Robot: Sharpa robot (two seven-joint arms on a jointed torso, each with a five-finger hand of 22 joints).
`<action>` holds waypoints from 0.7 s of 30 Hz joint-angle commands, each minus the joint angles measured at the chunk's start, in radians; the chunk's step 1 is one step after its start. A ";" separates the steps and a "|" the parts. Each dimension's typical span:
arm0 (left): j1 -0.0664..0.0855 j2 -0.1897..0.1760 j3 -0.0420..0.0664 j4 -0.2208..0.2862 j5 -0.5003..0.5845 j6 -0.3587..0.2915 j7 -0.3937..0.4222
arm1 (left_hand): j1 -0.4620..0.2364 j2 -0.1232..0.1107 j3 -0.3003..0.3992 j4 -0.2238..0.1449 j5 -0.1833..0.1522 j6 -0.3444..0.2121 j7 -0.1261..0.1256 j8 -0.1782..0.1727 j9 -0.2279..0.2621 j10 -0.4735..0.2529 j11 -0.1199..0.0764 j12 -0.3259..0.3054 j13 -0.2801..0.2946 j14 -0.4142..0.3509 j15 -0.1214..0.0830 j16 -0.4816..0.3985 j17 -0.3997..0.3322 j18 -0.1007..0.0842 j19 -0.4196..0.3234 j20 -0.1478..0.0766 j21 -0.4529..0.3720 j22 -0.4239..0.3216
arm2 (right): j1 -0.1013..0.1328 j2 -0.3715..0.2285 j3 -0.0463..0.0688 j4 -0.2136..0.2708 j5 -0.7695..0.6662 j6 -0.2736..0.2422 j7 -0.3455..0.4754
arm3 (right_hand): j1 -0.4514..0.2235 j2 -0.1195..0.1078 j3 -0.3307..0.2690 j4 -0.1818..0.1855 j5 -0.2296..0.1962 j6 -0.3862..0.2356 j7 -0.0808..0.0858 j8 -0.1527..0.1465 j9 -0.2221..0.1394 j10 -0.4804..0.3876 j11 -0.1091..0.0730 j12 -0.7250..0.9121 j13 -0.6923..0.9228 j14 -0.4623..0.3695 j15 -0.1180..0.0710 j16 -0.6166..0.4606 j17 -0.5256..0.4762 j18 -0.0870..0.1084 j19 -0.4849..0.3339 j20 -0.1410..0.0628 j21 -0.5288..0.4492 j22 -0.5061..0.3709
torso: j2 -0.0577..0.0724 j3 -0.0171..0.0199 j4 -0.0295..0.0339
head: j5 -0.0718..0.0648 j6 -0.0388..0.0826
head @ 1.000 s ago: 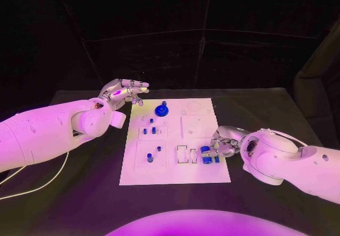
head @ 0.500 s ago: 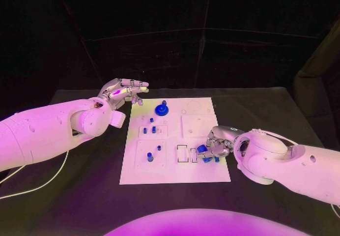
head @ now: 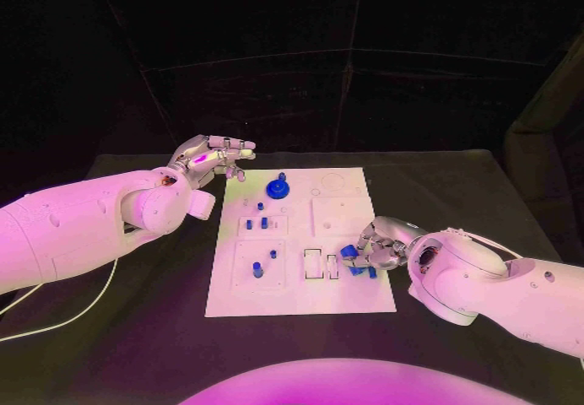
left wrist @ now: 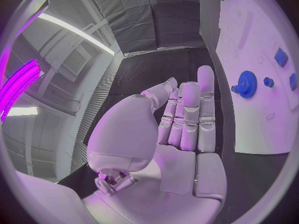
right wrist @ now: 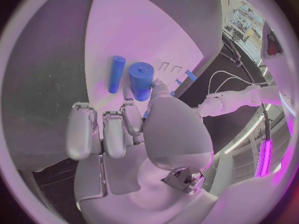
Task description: Assemble the parts on the task board
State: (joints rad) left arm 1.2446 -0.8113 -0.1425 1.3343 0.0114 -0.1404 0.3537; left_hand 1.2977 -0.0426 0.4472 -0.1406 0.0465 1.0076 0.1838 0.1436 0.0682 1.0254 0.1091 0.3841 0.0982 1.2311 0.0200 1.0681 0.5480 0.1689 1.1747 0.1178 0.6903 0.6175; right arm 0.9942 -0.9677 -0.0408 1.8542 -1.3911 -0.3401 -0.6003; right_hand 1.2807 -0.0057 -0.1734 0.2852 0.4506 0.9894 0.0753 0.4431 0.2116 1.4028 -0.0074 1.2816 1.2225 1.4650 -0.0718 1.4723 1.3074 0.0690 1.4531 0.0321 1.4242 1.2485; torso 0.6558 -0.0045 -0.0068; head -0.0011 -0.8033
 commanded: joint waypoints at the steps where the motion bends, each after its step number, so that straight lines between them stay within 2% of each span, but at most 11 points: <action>1: 0.001 0.001 0.001 0.001 0.003 0.015 -0.001 | -0.008 -0.001 -0.005 0.000 0.005 -0.005 0.000 0.004 -0.001 -0.008 -0.001 0.006 -0.001 -0.009 0.000 -0.001 -0.001 0.013 -0.007 0.000 -0.006 0.000 | 0.002 -0.006 0.001 0.017 0.109 -0.089 0.042 | 0.005 0.011 -0.001 0.000 0.005 0.012 -0.007 0.003 0.015 0.007 -0.003 0.005 0.000 0.068 -0.005 0.003 0.054 -0.007 0.003 -0.001 0.006 0.001 | 0.000 -0.0012 0.0025 | -0.003 0.003; 9: 0.001 0.005 0.001 0.000 0.003 0.016 -0.003 | -0.008 -0.001 -0.005 0.000 0.005 -0.005 0.000 0.004 -0.001 -0.008 -0.001 0.006 -0.001 -0.009 0.000 -0.001 -0.001 0.013 -0.007 0.000 -0.006 0.000 | 0.003 0.006 0.002 0.040 0.161 -0.092 0.058 | -0.005 0.014 -0.007 0.004 0.006 0.015 -0.008 0.002 0.018 0.010 -0.004 0.006 0.004 0.069 -0.007 0.005 0.059 -0.008 0.005 -0.002 0.008 0.005 | 0.001 -0.0012 0.0042 | -0.002 0.005; 11: 0.001 0.006 0.001 0.000 0.003 0.016 -0.003 | -0.008 -0.001 -0.005 0.000 0.005 -0.005 0.000 0.004 -0.001 -0.008 -0.001 0.006 -0.001 -0.009 0.000 -0.001 -0.001 0.013 -0.007 0.000 -0.006 0.000 | 0.003 0.018 0.002 0.037 0.168 -0.087 0.058 | -0.008 0.015 -0.009 0.004 0.006 0.016 -0.009 0.001 0.019 0.011 -0.004 0.007 0.006 0.069 -0.007 0.006 0.061 -0.008 0.005 -0.002 0.009 0.007 | 0.001 -0.0013 0.0050 | -0.002 0.004; 17: 0.001 0.007 0.001 0.000 0.003 0.017 -0.004 | -0.012 -0.002 -0.007 0.002 0.005 -0.008 0.001 0.004 -0.001 -0.011 -0.001 0.008 -0.001 -0.010 0.001 -0.001 -0.002 0.013 -0.008 0.000 -0.007 -0.001 | 0.003 0.064 0.002 0.018 0.181 -0.072 0.043 | -0.017 0.020 -0.015 0.004 0.008 0.025 -0.012 0.003 0.024 0.015 -0.006 0.009 0.012 0.070 -0.009 0.008 0.065 -0.009 0.007 -0.004 0.011 0.011 | 0.001 -0.0019 0.0009 | 0.002 0.001; 21: 0.001 0.008 0.001 0.000 0.003 0.018 -0.004 | -0.012 -0.002 -0.007 0.002 0.005 -0.008 0.001 0.004 -0.001 -0.011 -0.001 0.008 -0.001 -0.010 0.001 -0.001 -0.002 0.013 -0.008 0.000 -0.007 -0.001 | 0.003 0.090 0.002 0.001 0.179 -0.081 0.027 | -0.019 0.024 -0.017 0.004 0.009 0.031 -0.015 0.005 0.027 0.015 -0.008 0.008 0.011 0.070 -0.010 0.008 0.065 -0.009 0.007 -0.005 0.011 0.011 | 0.002 -0.0021 0.0028 | 0.004 0.000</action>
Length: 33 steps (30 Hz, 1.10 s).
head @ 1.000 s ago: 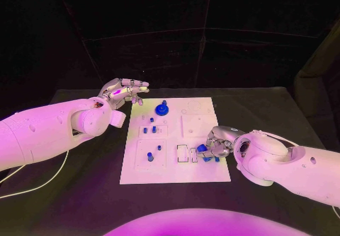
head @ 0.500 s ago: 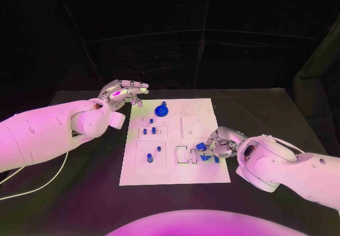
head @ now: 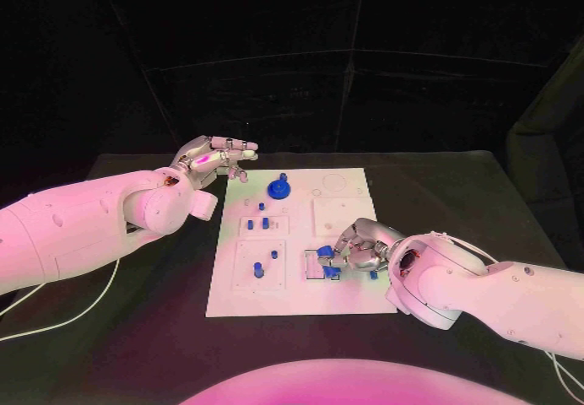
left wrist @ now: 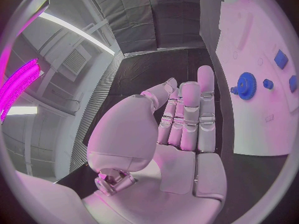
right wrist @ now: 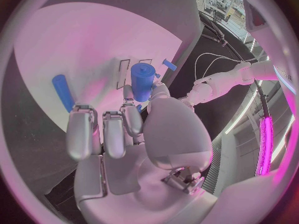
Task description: Assemble the parts on the task board
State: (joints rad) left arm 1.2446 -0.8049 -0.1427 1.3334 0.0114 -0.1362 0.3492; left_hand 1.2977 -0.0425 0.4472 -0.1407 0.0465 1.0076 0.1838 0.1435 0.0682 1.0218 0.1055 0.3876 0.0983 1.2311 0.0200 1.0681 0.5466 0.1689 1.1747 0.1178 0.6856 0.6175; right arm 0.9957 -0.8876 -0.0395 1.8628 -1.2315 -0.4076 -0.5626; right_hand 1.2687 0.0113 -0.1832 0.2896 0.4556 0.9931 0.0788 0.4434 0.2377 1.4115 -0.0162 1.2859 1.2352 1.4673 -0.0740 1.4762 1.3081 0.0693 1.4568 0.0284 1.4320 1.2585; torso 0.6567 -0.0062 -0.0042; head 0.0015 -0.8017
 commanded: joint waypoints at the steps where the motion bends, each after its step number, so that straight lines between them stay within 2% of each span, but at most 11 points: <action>1: 0.001 0.002 0.001 0.001 0.003 0.013 0.000 | -0.012 -0.002 -0.007 0.002 0.005 -0.008 0.001 0.004 -0.001 -0.007 0.003 0.004 -0.002 -0.010 0.001 0.000 -0.001 0.013 -0.008 0.000 -0.003 -0.001 | 0.002 0.016 0.001 -0.012 0.017 -0.016 -0.013 | -0.007 0.007 -0.008 -0.001 0.004 0.028 -0.018 0.005 0.002 0.006 0.000 0.003 -0.002 0.067 -0.008 0.004 0.064 -0.009 0.004 -0.001 0.004 0.001 | 0.001 -0.0003 0.0005 | 0.001 -0.001; 5: 0.001 0.004 0.001 0.000 0.003 0.014 -0.001 | -0.014 -0.002 -0.007 0.003 0.005 -0.008 0.001 0.004 -0.001 -0.008 0.003 0.005 -0.002 -0.010 0.001 -0.001 -0.002 0.013 -0.008 0.001 -0.003 -0.001 | 0.002 0.037 0.001 -0.025 0.013 -0.015 -0.022 | -0.008 0.007 -0.009 -0.001 0.004 0.029 -0.019 0.006 0.002 0.006 0.000 0.002 -0.003 0.067 -0.008 0.003 0.063 -0.009 0.003 -0.001 0.003 0.000 | 0.000 -0.0008 -0.0002 | 0.003 -0.001; 8: 0.001 0.005 0.001 0.000 0.003 0.015 -0.002 | -0.014 -0.002 -0.007 0.003 0.005 -0.008 0.001 0.004 -0.001 -0.008 0.003 0.005 -0.002 -0.010 0.001 -0.001 -0.002 0.013 -0.008 0.001 -0.003 -0.001 | 0.002 0.050 0.001 -0.034 0.008 -0.009 -0.030 | -0.012 0.006 -0.013 -0.001 0.001 0.032 -0.020 0.006 0.005 0.006 -0.001 0.000 -0.003 0.067 -0.009 0.003 0.064 -0.009 0.003 -0.002 0.003 0.000 | 0.001 0.0004 0.0000 | 0.006 -0.002; 15: 0.001 0.006 0.001 -0.001 0.003 0.017 -0.003 | -0.014 -0.002 -0.007 0.003 0.005 -0.008 0.001 0.004 -0.001 -0.008 0.003 0.005 -0.002 -0.010 0.001 -0.001 -0.002 0.013 -0.008 0.001 -0.003 -0.001 | 0.002 0.067 0.001 -0.053 0.002 0.007 -0.043 | -0.042 -0.001 -0.041 0.000 -0.035 0.035 -0.022 0.003 0.017 0.005 -0.003 -0.009 -0.004 0.066 -0.012 0.001 0.060 -0.009 0.003 -0.005 0.003 0.000 | 0.000 0.0006 -0.0025 | 0.011 -0.005; 18: 0.001 0.007 0.001 -0.001 0.003 0.019 -0.004 | -0.014 -0.002 -0.007 0.003 0.005 -0.008 0.001 0.004 -0.001 -0.008 0.003 0.005 -0.002 -0.010 0.001 -0.001 -0.002 0.013 -0.008 0.001 -0.003 -0.001 | 0.002 0.073 0.001 -0.056 0.000 0.017 -0.046 | -0.052 -0.008 -0.052 0.000 -0.051 0.034 -0.022 0.002 0.020 0.003 -0.003 -0.013 -0.006 0.065 -0.012 -0.001 0.058 -0.009 0.002 -0.005 0.002 -0.002 | 0.000 0.0012 -0.0015 | 0.011 -0.006; 20: 0.001 0.007 0.001 -0.001 0.003 0.020 -0.005 | -0.014 -0.002 -0.007 0.003 0.005 -0.008 0.001 0.004 -0.001 -0.008 0.003 0.005 -0.002 -0.010 0.001 -0.001 -0.002 0.013 -0.008 0.001 -0.003 -0.001 | 0.002 0.077 0.001 -0.057 -0.006 0.021 -0.049 | -0.068 -0.017 -0.065 0.000 -0.091 0.032 -0.022 0.000 0.024 0.000 -0.003 -0.021 -0.012 0.064 -0.011 -0.004 0.052 -0.008 0.000 -0.005 0.000 -0.004 | 0.001 0.0017 -0.0016 | 0.012 -0.006; 23: 0.001 0.007 0.000 0.000 0.003 0.021 -0.006 | -0.015 -0.002 -0.008 0.004 0.005 -0.009 0.001 0.004 -0.001 -0.009 0.003 0.005 -0.002 -0.011 0.001 -0.002 -0.005 0.013 -0.008 0.001 -0.003 -0.001 | 0.002 0.079 0.001 -0.058 -0.025 0.025 -0.058 | -0.103 -0.039 -0.078 0.001 -0.201 0.028 -0.021 -0.005 0.035 -0.005 -0.001 -0.033 -0.017 0.061 -0.010 -0.010 0.043 -0.008 -0.002 -0.004 -0.003 -0.009 | 0.000 0.0015 -0.0010 | 0.012 -0.005; 26: 0.001 0.007 0.000 -0.001 0.003 0.022 -0.006 | -0.015 -0.002 -0.008 0.004 0.005 -0.009 0.001 0.004 -0.001 -0.009 0.003 0.005 -0.002 -0.011 0.001 -0.002 -0.005 0.013 -0.008 0.001 -0.003 -0.001 | 0.002 0.078 0.001 -0.058 -0.038 0.028 -0.064 | -0.141 -0.076 -0.061 0.005 -0.272 0.024 -0.019 -0.009 0.043 -0.009 0.000 -0.043 -0.022 0.060 -0.009 -0.015 0.036 -0.007 -0.004 -0.003 -0.006 -0.013 | -0.001 0.0008 -0.0021 | 0.013 -0.005; 27: 0.001 0.007 0.000 -0.001 0.003 0.022 -0.007 | -0.015 -0.002 -0.008 0.004 0.005 -0.009 0.001 0.004 -0.001 -0.009 0.003 0.005 -0.002 -0.011 0.001 -0.002 -0.005 0.013 -0.008 0.001 -0.003 -0.001 | 0.002 0.078 0.001 -0.057 -0.042 0.029 -0.065 | -0.162 -0.098 -0.042 0.006 -0.298 0.022 -0.019 -0.010 0.048 -0.010 0.000 -0.047 -0.023 0.060 -0.008 -0.017 0.034 -0.006 -0.005 -0.003 -0.007 -0.014 | -0.001 0.0012 -0.0025 | 0.013 -0.006; 30: 0.001 0.007 0.000 -0.001 0.003 0.023 -0.007 | -0.015 -0.002 -0.008 0.004 0.005 -0.009 0.001 0.004 -0.001 -0.009 0.003 0.005 -0.002 -0.011 0.001 -0.002 -0.005 0.013 -0.008 0.001 -0.003 -0.001 | 0.002 0.079 0.001 -0.056 -0.054 0.028 -0.068 | -0.191 -0.133 -0.013 0.007 -0.329 0.019 -0.018 -0.014 0.056 -0.013 0.001 -0.056 -0.026 0.059 -0.008 -0.021 0.029 -0.006 -0.006 -0.002 -0.009 -0.017 | 0.000 0.0021 -0.0037 | 0.014 -0.004; 33: 0.001 0.007 0.000 -0.001 0.003 0.024 -0.008 | -0.015 -0.002 -0.008 0.004 0.005 -0.009 0.001 0.004 -0.001 -0.009 0.003 0.005 -0.002 -0.011 0.001 -0.002 -0.005 0.013 -0.008 0.001 -0.003 -0.001 | 0.002 0.079 0.001 -0.056 -0.064 0.022 -0.068 | -0.212 -0.154 -0.004 0.008 -0.353 0.016 -0.016 -0.016 0.061 -0.016 0.003 -0.064 -0.030 0.058 -0.007 -0.026 0.024 -0.005 -0.008 -0.002 -0.011 -0.020 | 0.000 0.0020 -0.0034 | 0.014 -0.003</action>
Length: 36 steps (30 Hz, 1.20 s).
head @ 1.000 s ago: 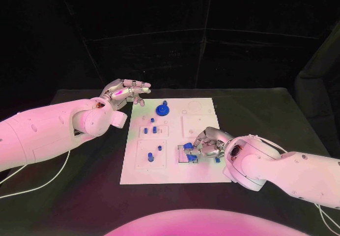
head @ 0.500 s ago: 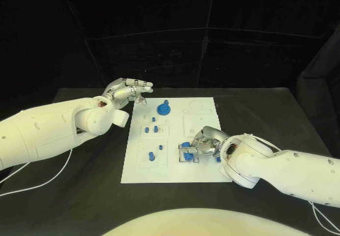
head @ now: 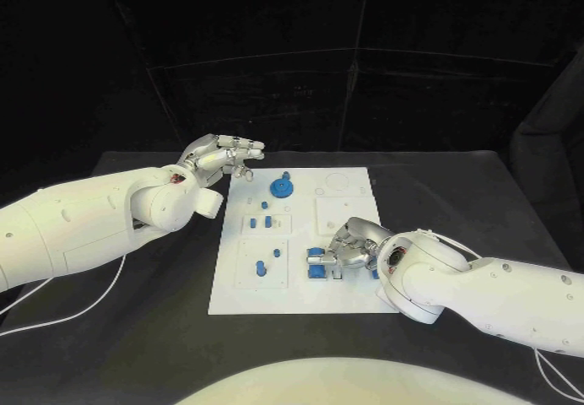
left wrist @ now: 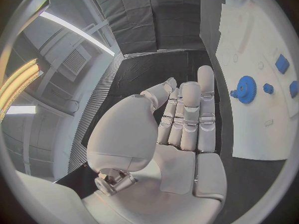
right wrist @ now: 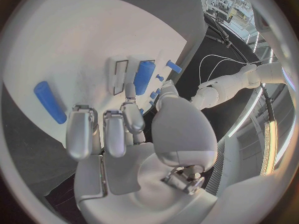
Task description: Assemble the parts on the task board
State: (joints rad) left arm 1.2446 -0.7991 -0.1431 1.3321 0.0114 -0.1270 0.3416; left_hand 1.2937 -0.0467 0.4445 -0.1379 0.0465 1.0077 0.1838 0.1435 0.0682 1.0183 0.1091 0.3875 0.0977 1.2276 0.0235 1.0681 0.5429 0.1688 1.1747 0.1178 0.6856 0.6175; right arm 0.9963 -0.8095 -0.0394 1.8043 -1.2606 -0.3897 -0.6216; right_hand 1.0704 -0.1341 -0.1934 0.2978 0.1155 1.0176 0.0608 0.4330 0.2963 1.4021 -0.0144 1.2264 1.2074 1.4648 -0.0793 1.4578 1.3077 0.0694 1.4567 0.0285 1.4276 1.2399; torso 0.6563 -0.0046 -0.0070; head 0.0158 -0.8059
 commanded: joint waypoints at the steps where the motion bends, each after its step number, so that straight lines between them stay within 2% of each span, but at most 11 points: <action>1: 0.001 0.002 0.001 0.000 0.003 0.016 0.000 | -0.012 0.002 -0.006 0.001 0.005 -0.010 0.001 0.004 -0.001 -0.006 0.000 0.006 -0.001 -0.009 -0.002 -0.003 -0.005 0.013 -0.009 0.001 -0.004 -0.001 | 0.001 0.000 0.000 0.004 -0.038 0.002 -0.009 | -0.016 -0.010 0.007 0.000 -0.015 -0.009 0.002 -0.006 0.003 -0.007 0.001 -0.006 -0.002 0.060 -0.002 -0.007 0.024 -0.005 -0.008 -0.002 -0.007 -0.001 | 0.000 0.0003 -0.0005 | -0.001 0.001; 5: 0.001 0.002 0.001 0.000 0.003 0.017 -0.001 | -0.012 0.002 -0.006 0.001 0.005 -0.010 0.001 0.004 -0.001 -0.006 0.000 0.006 -0.001 -0.009 -0.002 -0.003 -0.005 0.013 -0.009 0.001 -0.004 -0.001 | 0.001 -0.003 0.000 0.008 -0.046 -0.006 0.004 | -0.012 -0.003 0.018 -0.002 -0.011 -0.009 0.002 -0.007 0.006 -0.008 0.001 -0.007 -0.002 0.060 -0.001 -0.008 0.023 -0.005 -0.008 -0.001 -0.008 -0.002 | 0.001 0.0006 0.0005 | -0.002 0.001; 8: 0.001 0.001 0.000 0.000 0.003 0.017 -0.001 | -0.012 0.002 -0.006 0.001 0.005 -0.010 0.001 0.004 -0.001 -0.006 0.000 0.006 -0.001 -0.009 -0.002 -0.003 -0.005 0.013 -0.009 0.001 -0.004 -0.001 | 0.001 -0.009 0.000 0.015 -0.050 -0.008 0.027 | 0.058 0.032 0.048 -0.013 0.034 -0.008 0.001 -0.006 0.015 -0.005 0.000 -0.007 0.003 0.061 -0.002 -0.008 0.026 -0.006 -0.007 -0.002 -0.007 0.001 | 0.001 0.0009 0.0001 | -0.002 0.001; 10: 0.001 0.001 0.000 0.000 0.003 0.017 -0.001 | -0.012 0.002 -0.006 0.001 0.005 -0.010 0.001 0.004 -0.001 -0.006 0.000 0.006 -0.001 -0.009 -0.002 -0.003 -0.005 0.013 -0.009 0.001 -0.004 -0.001 | 0.001 -0.013 0.000 0.019 -0.052 -0.010 0.039 | 0.101 0.044 0.056 -0.023 0.063 -0.007 0.000 -0.006 0.019 -0.004 -0.001 -0.007 0.006 0.062 -0.003 -0.008 0.028 -0.006 -0.007 -0.002 -0.007 0.001 | 0.001 0.0009 0.0003 | -0.002 0.002; 16: 0.001 0.000 0.000 0.000 0.003 0.017 -0.001 | -0.012 0.002 -0.006 0.001 0.005 -0.010 0.001 0.004 -0.001 -0.006 0.000 0.006 -0.001 -0.009 -0.002 -0.003 -0.005 0.013 -0.009 0.001 -0.004 -0.001 | 0.001 -0.046 0.001 0.038 -0.054 -0.035 0.097 | 0.175 0.064 0.060 -0.051 0.098 -0.011 0.002 -0.009 0.028 -0.005 0.000 -0.011 0.008 0.062 -0.002 -0.009 0.029 -0.006 -0.007 -0.002 -0.008 0.001 | 0.000 0.0012 -0.0013 | -0.004 0.002; 18: 0.001 0.000 0.000 0.000 0.003 0.017 -0.001 | -0.012 0.002 -0.006 0.001 0.005 -0.010 0.001 0.004 -0.001 -0.006 0.000 0.006 -0.001 -0.009 -0.002 -0.003 -0.005 0.013 -0.009 0.001 -0.004 -0.001 | 0.001 -0.075 0.001 0.050 -0.041 -0.049 0.120 | 0.190 0.071 0.060 -0.057 0.113 -0.028 0.007 -0.021 0.025 -0.006 0.004 -0.013 0.008 0.062 0.000 -0.009 0.028 -0.006 -0.007 -0.002 -0.008 0.001 | 0.000 0.0010 -0.0007 | -0.006 0.003; 20: 0.001 -0.001 0.000 0.000 0.003 0.017 0.000 | -0.012 0.002 -0.006 0.001 0.005 -0.010 0.001 0.004 -0.001 -0.006 0.000 0.006 -0.001 -0.009 -0.002 -0.003 -0.005 0.013 -0.009 0.001 -0.004 -0.001 | 0.002 -0.112 0.001 0.062 -0.027 -0.054 0.140 | 0.205 0.081 0.056 -0.062 0.146 -0.067 0.022 -0.055 0.013 -0.009 0.016 -0.019 0.005 0.062 0.008 -0.009 0.030 -0.006 -0.007 0.004 -0.008 0.002 | -0.001 -0.0002 -0.0019 | -0.010 0.004; 23: 0.001 -0.001 0.000 0.000 0.003 0.017 0.001 | -0.012 0.002 -0.006 0.001 0.005 -0.010 0.001 0.004 -0.001 -0.006 0.000 0.006 -0.001 -0.009 -0.002 -0.003 -0.005 0.013 -0.009 0.001 -0.004 -0.001 | 0.005 -0.167 0.001 0.081 -0.026 -0.037 0.143 | 0.211 0.090 0.048 -0.062 0.167 -0.073 0.029 -0.072 0.005 -0.016 0.022 -0.035 -0.007 0.062 0.014 -0.009 0.030 -0.006 -0.008 0.010 -0.009 0.002 | -0.003 0.0004 -0.0054 | -0.014 0.007; 28: 0.001 -0.002 -0.001 0.000 0.003 0.017 0.002 | -0.012 0.002 -0.006 0.001 0.005 -0.010 0.001 0.004 -0.001 -0.006 0.000 0.006 -0.001 -0.009 -0.002 -0.003 -0.005 0.013 -0.009 0.001 -0.004 -0.001 | 0.006 -0.240 0.001 0.106 -0.073 -0.010 0.116 | 0.205 0.093 0.040 -0.057 0.171 -0.064 0.029 -0.076 0.002 -0.019 0.023 -0.043 -0.013 0.062 0.016 -0.010 0.029 -0.006 -0.008 0.013 -0.008 0.002 | -0.002 0.0005 -0.0072 | -0.026 0.012; 34: 0.000 -0.002 -0.003 0.001 0.003 0.017 0.002 | -0.012 0.002 -0.006 0.001 0.005 -0.010 0.001 0.004 -0.001 -0.006 0.000 0.006 -0.001 -0.009 -0.002 -0.003 -0.005 0.013 -0.009 0.001 -0.004 -0.001 | 0.006 -0.283 0.000 0.105 -0.143 0.023 0.065 | 0.200 0.098 0.028 -0.048 0.174 -0.043 0.025 -0.078 0.000 -0.017 0.020 -0.044 -0.012 0.062 0.015 -0.011 0.030 -0.006 -0.006 0.015 -0.007 0.007 | -0.002 0.0000 -0.0113 | -0.033 0.014; 36: 0.000 -0.002 -0.003 0.001 0.003 0.017 0.002 | -0.012 0.002 -0.006 0.001 0.005 -0.010 0.001 0.004 -0.001 -0.006 0.000 0.006 -0.001 -0.009 -0.002 -0.003 -0.005 0.013 -0.009 0.001 -0.004 -0.001 | 0.006 -0.287 0.000 0.100 -0.159 0.039 0.050 | 0.200 0.099 0.026 -0.047 0.174 -0.039 0.024 -0.079 -0.001 -0.017 0.019 -0.046 -0.013 0.062 0.014 -0.011 0.029 -0.006 -0.006 0.015 -0.007 0.006 | -0.002 0.0001 -0.0107 | -0.037 0.013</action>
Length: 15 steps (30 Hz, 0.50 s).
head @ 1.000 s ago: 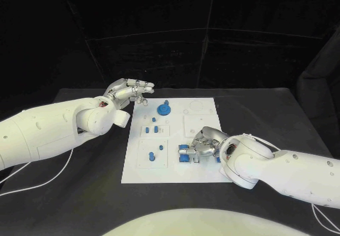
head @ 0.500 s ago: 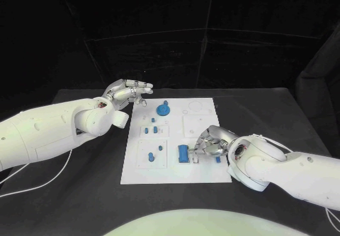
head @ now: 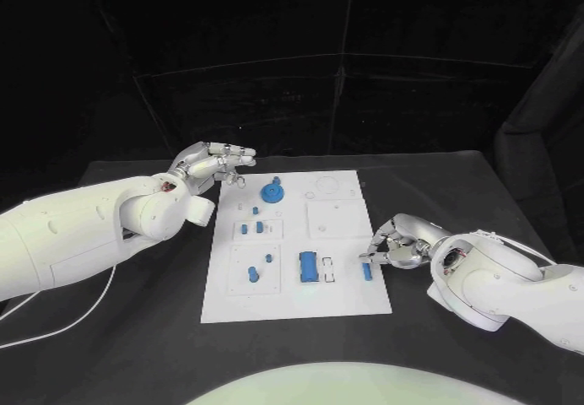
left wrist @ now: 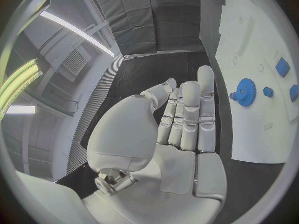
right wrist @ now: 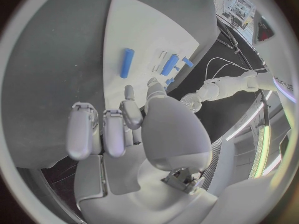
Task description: Assemble the parts on the task board
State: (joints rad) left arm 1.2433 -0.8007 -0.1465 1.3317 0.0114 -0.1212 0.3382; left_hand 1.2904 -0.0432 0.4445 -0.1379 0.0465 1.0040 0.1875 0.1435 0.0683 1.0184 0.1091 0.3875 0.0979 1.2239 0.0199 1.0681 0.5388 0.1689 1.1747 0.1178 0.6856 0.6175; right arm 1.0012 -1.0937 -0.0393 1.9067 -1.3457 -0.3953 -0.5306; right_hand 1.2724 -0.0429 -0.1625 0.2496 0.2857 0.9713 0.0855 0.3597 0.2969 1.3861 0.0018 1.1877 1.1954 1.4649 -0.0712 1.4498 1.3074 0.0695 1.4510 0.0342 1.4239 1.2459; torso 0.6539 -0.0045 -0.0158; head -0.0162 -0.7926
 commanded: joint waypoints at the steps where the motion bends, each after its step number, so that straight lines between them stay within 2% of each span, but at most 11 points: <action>1: 0.001 0.000 0.000 0.001 0.003 0.012 0.006 | -0.009 -0.001 -0.006 0.001 0.005 -0.006 -0.002 0.004 -0.001 -0.006 0.000 0.006 -0.002 -0.006 0.001 -0.003 -0.001 0.013 -0.009 0.001 -0.004 -0.001 | 0.001 -0.004 0.000 -0.005 -0.080 0.052 -0.047 | -0.003 0.009 -0.006 0.003 0.005 0.009 -0.001 -0.006 -0.002 -0.001 0.003 -0.008 -0.002 0.061 0.006 -0.004 0.028 -0.006 -0.001 0.009 -0.004 -0.001 | 0.000 0.0002 -0.0015 | -0.006 0.000; 4: 0.000 0.000 0.000 0.002 0.003 0.013 0.006 | -0.009 -0.001 -0.006 0.001 0.005 -0.006 -0.002 0.004 -0.001 -0.006 0.000 0.006 -0.002 -0.006 0.001 -0.003 -0.001 0.013 -0.009 0.001 -0.004 -0.001 | 0.000 -0.001 0.000 -0.013 -0.096 0.074 -0.065 | -0.004 0.010 -0.008 0.005 0.005 0.012 -0.001 -0.006 -0.002 -0.003 0.003 -0.014 -0.006 0.060 0.006 -0.007 0.022 -0.005 -0.003 0.009 -0.006 -0.006 | 0.001 0.0012 0.0012 | -0.008 0.001; 11: -0.001 0.000 -0.001 0.002 0.003 0.014 0.006 | -0.009 -0.001 -0.006 0.001 0.005 -0.006 -0.002 0.004 -0.001 -0.006 0.000 0.006 -0.002 -0.006 0.001 -0.003 -0.001 0.013 -0.009 0.001 -0.004 -0.001 | 0.000 0.024 0.000 -0.033 -0.113 0.111 -0.086 | -0.006 0.010 -0.015 0.010 0.004 0.020 -0.003 -0.007 -0.003 -0.004 0.001 -0.017 -0.008 0.060 0.005 -0.008 0.021 -0.005 -0.004 0.008 -0.008 -0.008 | 0.001 -0.0013 0.0050 | -0.008 -0.002; 15: -0.001 -0.001 -0.001 0.003 0.003 0.014 0.006 | -0.009 -0.001 -0.006 0.001 0.005 -0.007 -0.003 0.005 -0.001 -0.008 -0.001 0.007 -0.002 -0.008 0.002 -0.004 -0.004 0.013 -0.010 0.002 -0.005 -0.002 | -0.001 0.043 0.000 -0.048 -0.118 0.137 -0.096 | -0.006 0.008 -0.019 0.011 0.002 0.023 -0.004 -0.007 -0.003 -0.008 0.001 -0.025 -0.015 0.058 0.004 -0.013 0.013 -0.004 -0.006 0.008 -0.011 -0.014 | 0.001 -0.0007 0.0029 | -0.005 -0.004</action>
State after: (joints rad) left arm 1.2412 -0.8013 -0.1483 1.3324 0.0114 -0.1192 0.3382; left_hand 1.2904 -0.0433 0.4445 -0.1379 0.0465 1.0040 0.1874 0.1435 0.0683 1.0184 0.1091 0.3915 0.0969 1.2239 0.0199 1.0681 0.5361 0.1689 1.1713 0.1212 0.6856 0.6165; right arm 0.9999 -1.0545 -0.0397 1.8620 -1.4348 -0.3101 -0.6008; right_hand 1.2670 -0.0375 -0.1749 0.2620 0.2855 0.9868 0.0833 0.3565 0.2952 1.3862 0.0018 1.1652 1.1826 1.4649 -0.0713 1.4397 1.3073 0.0696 1.4474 0.0378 1.4195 1.2339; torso 0.6541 -0.0052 -0.0125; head -0.0238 -0.7950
